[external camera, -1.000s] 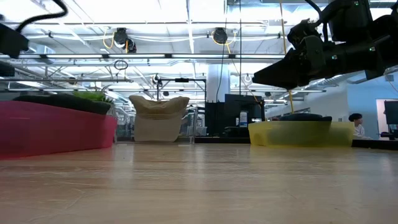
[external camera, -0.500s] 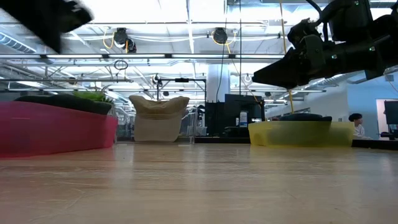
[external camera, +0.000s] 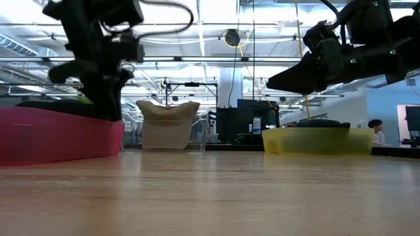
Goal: Pick & Place hat
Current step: Adjust the transparent bin
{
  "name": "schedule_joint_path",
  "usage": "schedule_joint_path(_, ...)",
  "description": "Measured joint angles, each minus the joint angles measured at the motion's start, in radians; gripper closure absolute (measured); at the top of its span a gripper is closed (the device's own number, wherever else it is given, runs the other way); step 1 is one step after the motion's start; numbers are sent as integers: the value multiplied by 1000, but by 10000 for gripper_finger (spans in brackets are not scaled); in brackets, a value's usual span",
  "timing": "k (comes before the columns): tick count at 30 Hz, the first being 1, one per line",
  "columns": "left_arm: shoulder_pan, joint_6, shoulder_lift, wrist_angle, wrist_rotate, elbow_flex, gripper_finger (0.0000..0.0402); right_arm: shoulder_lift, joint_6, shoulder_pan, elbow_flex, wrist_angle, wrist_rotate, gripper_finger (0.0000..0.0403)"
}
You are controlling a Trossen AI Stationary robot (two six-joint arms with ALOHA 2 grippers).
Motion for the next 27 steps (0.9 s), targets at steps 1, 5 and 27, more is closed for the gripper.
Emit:
schedule_joint_path(1,19,9,0,2,16,-15,355,0,0,0,0,-3,0,273)
schedule_joint_path(5,57,4,0,-34,33,-45,355,0,0,0,0,-8,1,273)
schedule_joint_path(27,8,-53,-4,-296,-101,28,355,0,0,0,0,5,2,273)
